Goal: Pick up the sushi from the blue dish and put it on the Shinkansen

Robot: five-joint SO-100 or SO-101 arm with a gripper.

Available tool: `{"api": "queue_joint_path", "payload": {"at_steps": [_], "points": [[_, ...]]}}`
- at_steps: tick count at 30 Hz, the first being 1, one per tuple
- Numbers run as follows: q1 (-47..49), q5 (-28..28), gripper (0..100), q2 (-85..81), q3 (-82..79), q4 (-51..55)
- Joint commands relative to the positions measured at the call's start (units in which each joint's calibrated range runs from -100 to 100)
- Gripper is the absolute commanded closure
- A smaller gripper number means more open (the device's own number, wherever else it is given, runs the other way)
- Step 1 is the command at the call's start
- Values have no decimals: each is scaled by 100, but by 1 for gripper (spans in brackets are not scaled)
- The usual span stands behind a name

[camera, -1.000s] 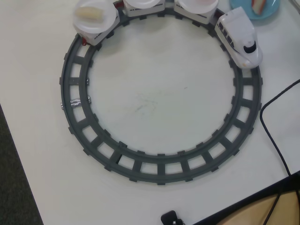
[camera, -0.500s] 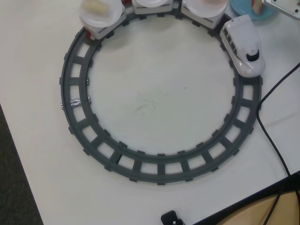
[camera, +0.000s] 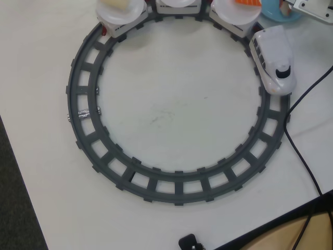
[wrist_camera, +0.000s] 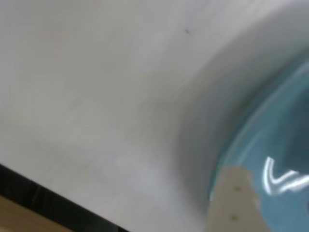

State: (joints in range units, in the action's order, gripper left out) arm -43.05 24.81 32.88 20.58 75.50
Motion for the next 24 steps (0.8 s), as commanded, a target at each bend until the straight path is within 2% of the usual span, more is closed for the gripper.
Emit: {"api": "queue_joint_path", "payload": {"at_steps": [1,24], "points": [[-9,26,71,-19,52,-126],[247,-195,71,357,52,-700]]}}
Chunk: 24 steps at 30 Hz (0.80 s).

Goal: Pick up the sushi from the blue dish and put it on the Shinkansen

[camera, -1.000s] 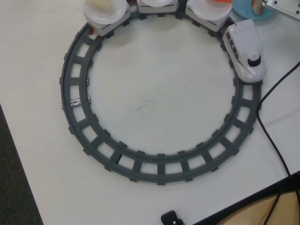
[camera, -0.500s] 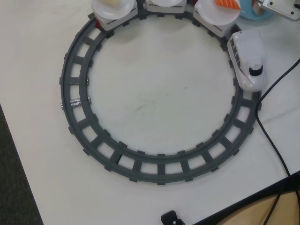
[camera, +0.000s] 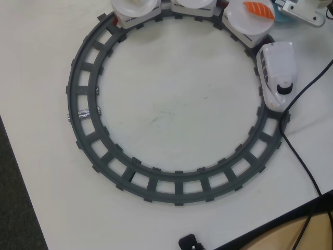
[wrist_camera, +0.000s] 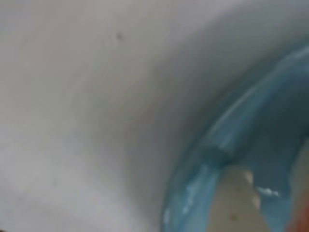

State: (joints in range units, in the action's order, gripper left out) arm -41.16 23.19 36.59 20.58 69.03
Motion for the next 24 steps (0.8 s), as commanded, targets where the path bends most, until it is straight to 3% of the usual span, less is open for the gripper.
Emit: {"api": "queue_joint_path", "payload": {"at_steps": [1,5,10,18,24], "points": [[58,-38,71,11,52,-52],[49,-43,74,11,70,-95],[40,-75,100,-64,43,-78],[-418,-337,97,-1125,-334,-9],[-541,-305,97,-2912,-1717,-1]]}}
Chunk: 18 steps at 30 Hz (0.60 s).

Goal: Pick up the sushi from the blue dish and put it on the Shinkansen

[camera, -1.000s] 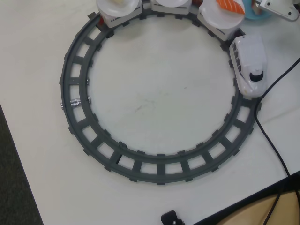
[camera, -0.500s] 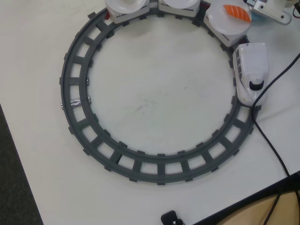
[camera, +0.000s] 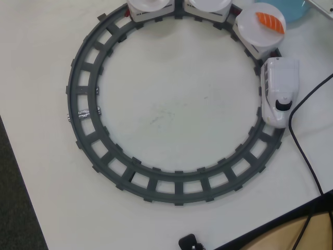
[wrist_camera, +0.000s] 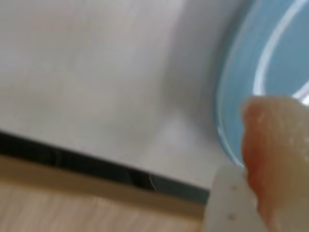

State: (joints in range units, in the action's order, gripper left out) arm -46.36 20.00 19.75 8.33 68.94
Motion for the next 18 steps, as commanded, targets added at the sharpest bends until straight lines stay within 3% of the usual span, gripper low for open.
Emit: {"api": "queue_joint_path", "payload": {"at_steps": [1,11,18], "points": [[14,14,97,-1561,-752,8],[710,14,97,-4518,-3041,8],[1264,19,98,-5470,-3903,8]]}}
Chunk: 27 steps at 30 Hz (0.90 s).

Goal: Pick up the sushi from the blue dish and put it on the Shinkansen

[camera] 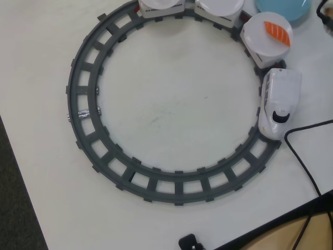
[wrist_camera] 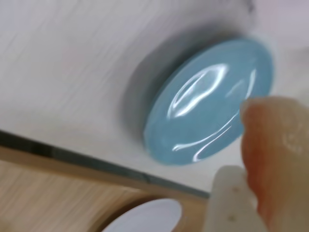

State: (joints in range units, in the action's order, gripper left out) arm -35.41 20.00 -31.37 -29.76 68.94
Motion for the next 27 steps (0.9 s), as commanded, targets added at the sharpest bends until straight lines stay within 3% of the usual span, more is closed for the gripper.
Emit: {"api": "queue_joint_path", "payload": {"at_steps": [1,18,27], "points": [[249,19,98,-350,-130,8],[1305,-39,98,135,-103,-61],[1410,-39,98,277,238,-26]]}}
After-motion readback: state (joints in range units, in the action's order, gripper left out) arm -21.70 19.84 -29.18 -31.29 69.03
